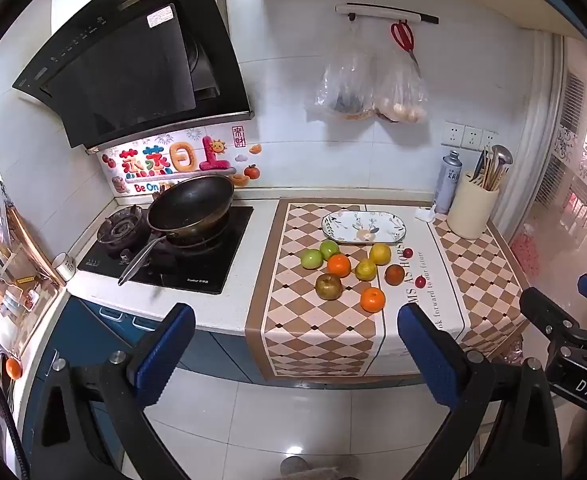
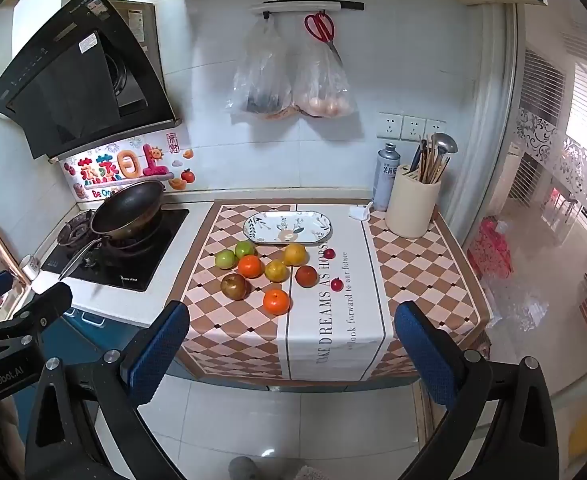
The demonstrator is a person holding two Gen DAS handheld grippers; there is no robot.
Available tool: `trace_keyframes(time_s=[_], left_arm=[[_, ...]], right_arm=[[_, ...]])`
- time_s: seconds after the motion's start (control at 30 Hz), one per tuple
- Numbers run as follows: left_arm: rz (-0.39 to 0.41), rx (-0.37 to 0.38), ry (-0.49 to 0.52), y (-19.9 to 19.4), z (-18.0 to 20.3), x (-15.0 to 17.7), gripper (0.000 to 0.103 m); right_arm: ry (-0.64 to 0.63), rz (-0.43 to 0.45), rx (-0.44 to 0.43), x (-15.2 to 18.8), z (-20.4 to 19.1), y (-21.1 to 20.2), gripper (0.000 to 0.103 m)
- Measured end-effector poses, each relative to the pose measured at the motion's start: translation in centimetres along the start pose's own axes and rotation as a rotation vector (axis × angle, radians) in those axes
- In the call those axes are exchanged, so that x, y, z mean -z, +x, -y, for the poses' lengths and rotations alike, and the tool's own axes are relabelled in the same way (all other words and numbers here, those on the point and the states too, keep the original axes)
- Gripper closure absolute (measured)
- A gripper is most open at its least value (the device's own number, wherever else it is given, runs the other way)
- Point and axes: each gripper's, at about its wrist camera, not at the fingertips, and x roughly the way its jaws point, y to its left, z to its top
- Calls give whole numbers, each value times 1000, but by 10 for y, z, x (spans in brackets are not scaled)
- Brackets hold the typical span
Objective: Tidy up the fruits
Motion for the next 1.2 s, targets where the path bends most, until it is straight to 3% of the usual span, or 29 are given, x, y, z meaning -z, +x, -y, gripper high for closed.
trace_keyframes(time_s=[1.2], left_arm=[[-10, -2, 7, 3, 5, 2, 0]], right_arm=[[34, -22, -26, 2, -2, 5, 0]])
